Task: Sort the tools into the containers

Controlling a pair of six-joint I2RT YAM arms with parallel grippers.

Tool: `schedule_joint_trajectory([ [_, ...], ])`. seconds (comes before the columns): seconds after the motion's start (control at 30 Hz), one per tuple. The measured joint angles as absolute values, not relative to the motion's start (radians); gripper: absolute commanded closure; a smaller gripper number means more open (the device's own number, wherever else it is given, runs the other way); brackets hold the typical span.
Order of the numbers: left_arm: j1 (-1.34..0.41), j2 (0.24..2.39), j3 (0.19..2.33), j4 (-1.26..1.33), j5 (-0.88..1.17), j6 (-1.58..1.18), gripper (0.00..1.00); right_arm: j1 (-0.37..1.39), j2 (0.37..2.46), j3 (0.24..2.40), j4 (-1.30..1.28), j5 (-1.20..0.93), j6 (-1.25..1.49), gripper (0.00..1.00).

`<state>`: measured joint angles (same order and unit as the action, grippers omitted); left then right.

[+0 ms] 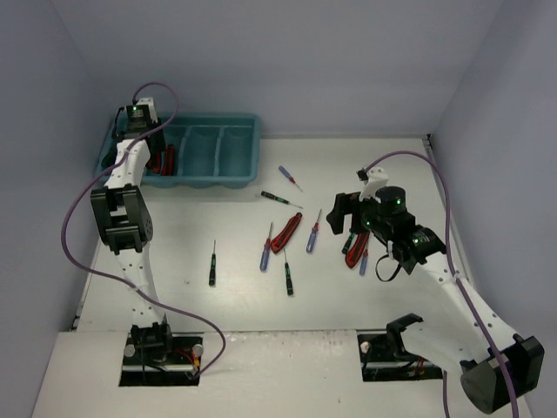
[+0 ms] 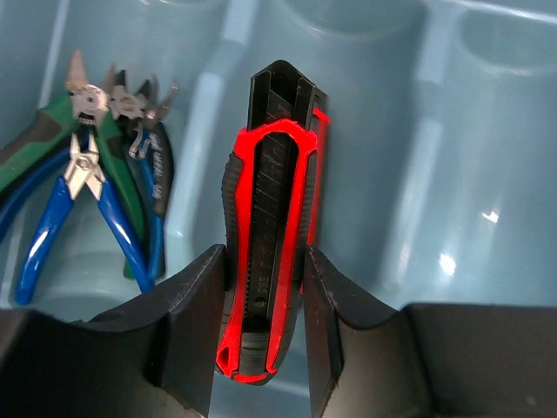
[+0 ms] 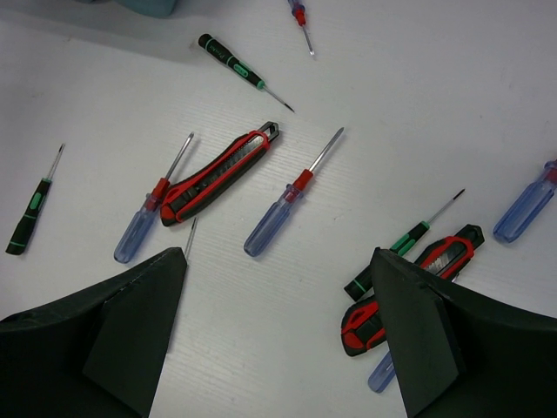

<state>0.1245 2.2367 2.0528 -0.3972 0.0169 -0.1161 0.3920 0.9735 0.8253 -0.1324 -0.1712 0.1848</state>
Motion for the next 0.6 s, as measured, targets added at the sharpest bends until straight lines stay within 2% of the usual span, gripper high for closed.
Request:
schedule_joint_trajectory([
  [0.07,0.136,2.258,2.072,-0.388,0.026,-0.13,0.86,0.392,0.98,0.825,-0.133,-0.169,0.185,0.15],
  [0.17,0.148,2.289,2.099,-0.377,0.03,-0.138,0.7,0.392,0.99,0.825,-0.132,-0.164,0.184,0.15],
  [0.2,0.15,2.298,2.104,-0.373,0.03,-0.138,0.61,0.392,0.993,0.825,-0.132,-0.163,0.185,0.15],
  [0.33,0.15,2.324,2.108,-0.362,0.028,-0.13,0.43,0.392,1.008,0.825,-0.132,-0.16,0.185,0.15],
  [0.47,0.148,2.33,2.108,-0.359,0.028,-0.108,0.32,0.392,1.021,0.825,-0.132,-0.16,0.184,0.15],
  [0.6,0.145,2.324,2.105,-0.353,0.028,-0.093,0.3,0.392,1.03,0.825,-0.133,-0.16,0.184,0.15],
])
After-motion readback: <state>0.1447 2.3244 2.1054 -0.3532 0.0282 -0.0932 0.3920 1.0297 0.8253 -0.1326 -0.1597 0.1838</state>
